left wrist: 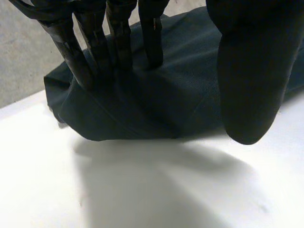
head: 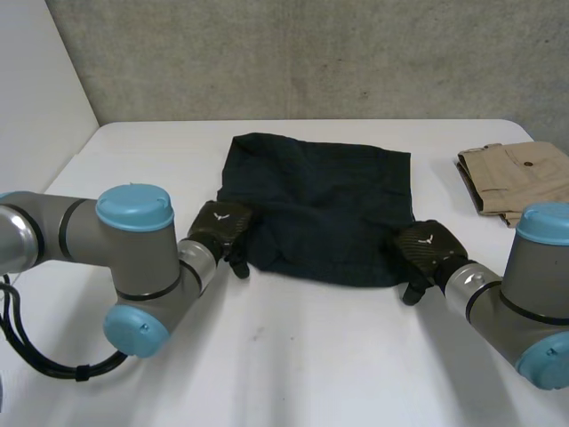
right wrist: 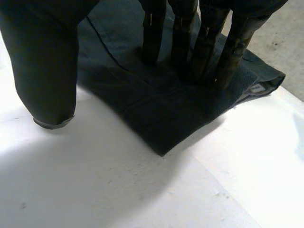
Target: Fold the laundry.
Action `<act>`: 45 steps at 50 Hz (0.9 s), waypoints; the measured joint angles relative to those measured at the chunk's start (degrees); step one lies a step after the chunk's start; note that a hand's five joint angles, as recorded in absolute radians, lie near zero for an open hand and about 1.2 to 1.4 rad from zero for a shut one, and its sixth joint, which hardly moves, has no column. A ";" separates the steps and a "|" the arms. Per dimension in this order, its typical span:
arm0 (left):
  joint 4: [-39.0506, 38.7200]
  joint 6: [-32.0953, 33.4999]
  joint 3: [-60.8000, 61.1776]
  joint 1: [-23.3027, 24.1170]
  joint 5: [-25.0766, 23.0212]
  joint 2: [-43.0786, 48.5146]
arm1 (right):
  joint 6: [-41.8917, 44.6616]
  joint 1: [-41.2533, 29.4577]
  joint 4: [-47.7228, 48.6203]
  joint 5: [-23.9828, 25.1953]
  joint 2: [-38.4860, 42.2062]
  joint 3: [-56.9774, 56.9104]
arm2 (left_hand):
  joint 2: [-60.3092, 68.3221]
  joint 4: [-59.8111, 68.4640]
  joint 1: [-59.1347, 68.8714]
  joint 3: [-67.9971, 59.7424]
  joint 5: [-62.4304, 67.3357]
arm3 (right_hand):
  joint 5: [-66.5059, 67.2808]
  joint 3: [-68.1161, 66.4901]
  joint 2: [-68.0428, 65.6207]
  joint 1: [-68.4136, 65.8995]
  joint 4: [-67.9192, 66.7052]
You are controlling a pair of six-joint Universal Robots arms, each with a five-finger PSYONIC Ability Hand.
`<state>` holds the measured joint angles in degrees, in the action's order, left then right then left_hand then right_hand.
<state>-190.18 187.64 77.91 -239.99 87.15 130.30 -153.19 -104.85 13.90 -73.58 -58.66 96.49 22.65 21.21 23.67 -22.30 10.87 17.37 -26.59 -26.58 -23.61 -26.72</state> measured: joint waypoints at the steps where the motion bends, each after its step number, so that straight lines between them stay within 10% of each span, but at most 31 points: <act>1: -0.25 0.58 -0.58 0.05 -0.01 0.39 | 0.02 0.00 0.42 -0.15 0.03 0.04 | 0.00 0.00 0.00 0.00 0.00 | 0.19 -0.16 -0.17 -0.01 -0.61; 25: -7.27 6.99 -3.18 0.41 -0.22 5.09 | 0.29 -0.16 3.41 -1.23 1.88 -0.60 | 1.21 2.37 0.59 -1.48 3.04 | 5.38 -8.34 -8.24 -6.41 -7.93; 37: -8.88 7.08 -4.40 0.40 -0.26 6.68 | 0.26 -0.16 3.34 -1.21 1.64 -0.59 | 39.90 41.12 38.56 -39.92 40.59 | 16.93 -20.66 -20.84 -15.92 -20.49; 45: -7.74 7.87 -3.13 0.53 -0.02 3.54 | 0.34 -0.07 3.26 -1.30 0.48 -0.59 | 45.70 47.43 41.53 -45.74 45.30 | 38.46 -41.07 -40.98 -31.40 -41.37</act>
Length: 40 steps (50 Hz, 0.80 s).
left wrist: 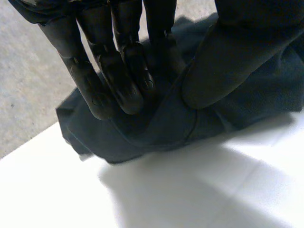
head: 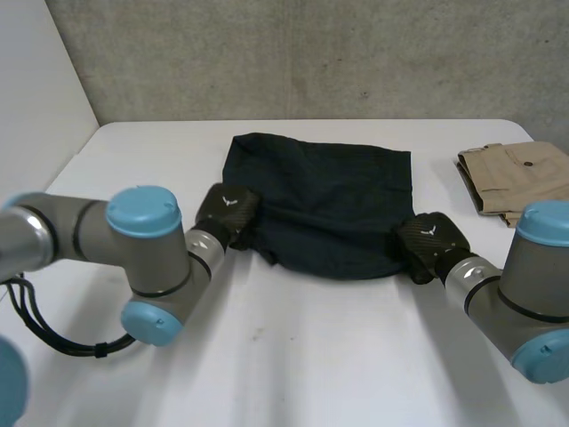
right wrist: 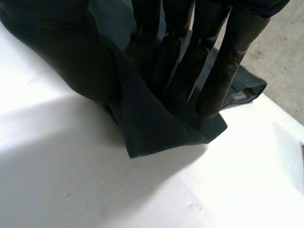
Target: Fold the laundry.
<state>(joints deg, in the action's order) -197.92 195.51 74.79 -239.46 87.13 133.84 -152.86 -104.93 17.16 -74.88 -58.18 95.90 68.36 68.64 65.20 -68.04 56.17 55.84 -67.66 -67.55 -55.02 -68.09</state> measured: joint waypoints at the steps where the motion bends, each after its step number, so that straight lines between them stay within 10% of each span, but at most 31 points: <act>1: 0.00 0.00 0.00 0.00 0.00 0.00 | 0.00 0.00 0.00 0.00 0.00 0.00 | 0.00 0.00 0.00 0.00 0.00 | 0.00 0.00 0.00 0.00 0.00; 12: 11.86 6.27 8.08 -0.32 -0.58 -19.98 | 2.65 -0.55 -3.71 0.07 -9.10 0.96 | 0.06 0.00 0.00 -0.03 0.00 | 0.83 0.00 0.00 -1.09 -0.16; 27: 28.45 27.04 24.46 0.06 -0.52 -34.80 | 20.08 0.19 -35.49 0.41 -20.51 1.23 | 0.15 0.01 0.00 -0.06 0.01 | 0.83 0.00 0.00 -1.09 -0.18; 40: 44.78 30.78 29.65 1.79 -0.79 -44.84 | 29.95 2.19 -57.21 1.93 -32.13 4.65 | 0.19 0.01 0.00 -0.16 0.72 | 0.83 0.00 0.00 -1.09 -0.19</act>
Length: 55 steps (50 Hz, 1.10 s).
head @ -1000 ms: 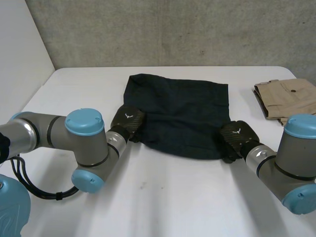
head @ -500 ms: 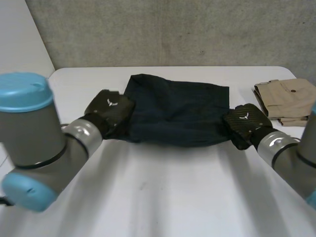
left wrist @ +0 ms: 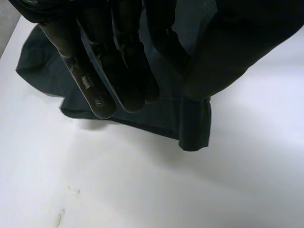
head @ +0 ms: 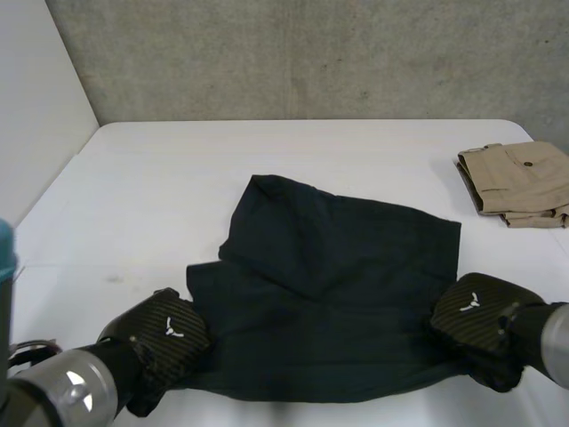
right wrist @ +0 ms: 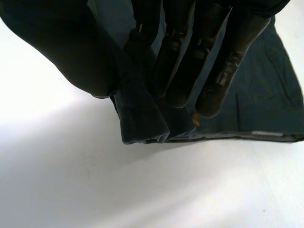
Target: Fold the laundry.
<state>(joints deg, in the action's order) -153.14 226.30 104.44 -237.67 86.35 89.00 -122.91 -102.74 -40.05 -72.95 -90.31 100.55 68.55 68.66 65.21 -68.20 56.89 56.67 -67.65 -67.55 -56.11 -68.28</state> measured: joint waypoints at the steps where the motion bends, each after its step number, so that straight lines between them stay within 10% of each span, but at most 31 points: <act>1: 0.53 0.02 0.01 0.15 -0.04 -0.67 | 0.30 0.21 -0.41 0.16 -0.39 0.08 | 0.00 0.00 0.00 0.00 0.00 | 0.00 0.00 0.00 0.00 0.00; 20: -11.73 -1.00 -10.10 0.84 0.33 16.27 | 1.11 4.67 4.26 7.30 8.95 0.09 | -1.10 -0.79 -0.36 0.97 0.56 | 0.12 0.00 0.00 -0.78 0.00; 25: -13.16 -1.45 -14.69 0.93 0.29 21.12 | 0.29 4.56 5.84 5.82 10.25 0.19 | -40.89 -41.13 -40.66 40.17 -39.22 | 0.16 0.00 0.00 -0.78 0.00; 28: -15.65 -2.35 -16.95 0.71 0.29 22.43 | 0.28 4.52 5.91 5.55 10.21 0.52 | -46.82 -47.35 -43.64 46.24 -45.82 | 0.17 0.00 0.00 -0.78 0.00; 39: -30.72 -10.83 -28.52 -2.34 -2.25 29.88 | 0.22 4.31 6.01 5.56 9.81 1.10 | -46.94 -47.54 -43.62 46.62 -46.02 | 0.17 0.00 0.00 -0.78 0.00; 55: -27.70 -16.32 -48.42 -5.69 -14.36 52.85 | -0.19 3.22 8.42 5.12 11.72 1.17 | -43.94 -44.01 -40.85 43.59 -41.79 | 0.17 0.00 0.00 -1.07 -0.01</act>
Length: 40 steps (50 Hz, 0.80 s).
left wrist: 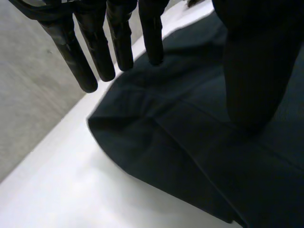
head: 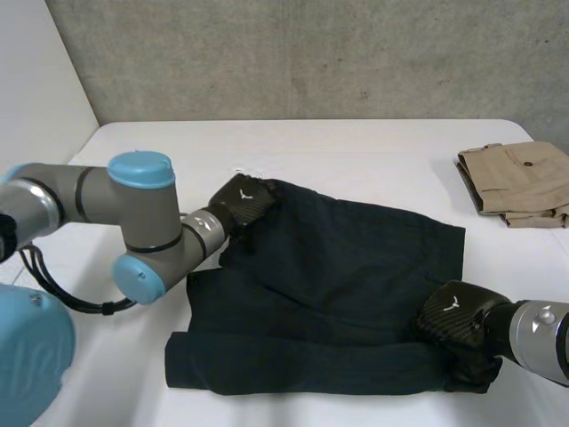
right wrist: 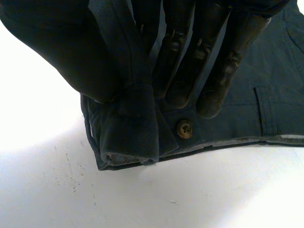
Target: Fold the laundry.
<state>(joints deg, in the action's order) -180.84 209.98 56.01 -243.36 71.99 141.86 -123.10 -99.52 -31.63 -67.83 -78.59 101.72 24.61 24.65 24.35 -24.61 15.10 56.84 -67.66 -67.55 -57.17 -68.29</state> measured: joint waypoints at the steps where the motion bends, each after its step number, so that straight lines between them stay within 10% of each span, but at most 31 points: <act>1: 0.15 -0.06 -0.90 -0.02 -0.32 1.30 | -0.01 0.00 0.09 0.00 0.36 -0.05 | 0.00 0.00 0.00 0.00 0.00 | 0.00 0.00 0.00 0.00 0.00; 10: 0.27 -0.03 -3.12 0.03 -0.81 4.71 | -0.03 0.02 1.04 -0.05 2.15 -0.29 | 8.86 8.57 9.87 -8.41 8.12 | 0.00 0.00 0.00 0.00 0.00; 18: 0.28 0.24 -2.75 0.22 1.22 4.83 | -0.03 0.03 1.48 -0.08 2.66 -0.41 | 42.57 42.60 40.68 -41.51 40.69 | -0.01 0.00 0.00 0.00 0.00; 40: -1.15 5.24 7.18 0.80 11.23 -5.32 | -0.17 -0.26 1.68 -0.04 2.65 -0.39 | 27.45 28.31 26.77 -27.63 28.13 | 0.00 0.00 0.00 0.00 0.00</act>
<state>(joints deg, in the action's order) -181.99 215.22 63.20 -242.55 83.22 136.53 -123.28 -99.78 -29.96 -67.87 -75.94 101.33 52.06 52.96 51.12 -52.24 43.23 56.84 -67.66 -67.55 -57.17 -68.29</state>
